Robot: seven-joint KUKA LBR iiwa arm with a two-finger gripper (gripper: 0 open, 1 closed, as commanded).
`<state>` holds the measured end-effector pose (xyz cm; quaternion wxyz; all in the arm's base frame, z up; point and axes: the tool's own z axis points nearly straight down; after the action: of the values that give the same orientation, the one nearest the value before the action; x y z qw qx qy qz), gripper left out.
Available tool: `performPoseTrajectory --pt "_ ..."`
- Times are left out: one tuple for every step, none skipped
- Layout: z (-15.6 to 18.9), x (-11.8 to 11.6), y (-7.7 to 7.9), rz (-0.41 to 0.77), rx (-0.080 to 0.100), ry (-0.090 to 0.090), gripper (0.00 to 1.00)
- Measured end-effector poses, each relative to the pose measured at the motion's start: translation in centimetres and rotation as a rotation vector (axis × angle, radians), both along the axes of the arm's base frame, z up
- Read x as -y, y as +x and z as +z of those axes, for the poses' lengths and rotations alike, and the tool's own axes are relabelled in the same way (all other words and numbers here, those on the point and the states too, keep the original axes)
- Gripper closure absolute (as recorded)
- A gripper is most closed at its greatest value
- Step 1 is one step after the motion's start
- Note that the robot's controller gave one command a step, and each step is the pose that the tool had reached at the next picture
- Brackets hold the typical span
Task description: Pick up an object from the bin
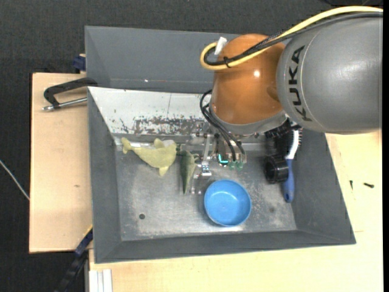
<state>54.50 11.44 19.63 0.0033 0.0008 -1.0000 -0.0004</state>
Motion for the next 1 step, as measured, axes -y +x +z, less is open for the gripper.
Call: performPoseTrajectory --pt "-12.44 11.49 -3.21 0.215 0.014 0.002 0.00"
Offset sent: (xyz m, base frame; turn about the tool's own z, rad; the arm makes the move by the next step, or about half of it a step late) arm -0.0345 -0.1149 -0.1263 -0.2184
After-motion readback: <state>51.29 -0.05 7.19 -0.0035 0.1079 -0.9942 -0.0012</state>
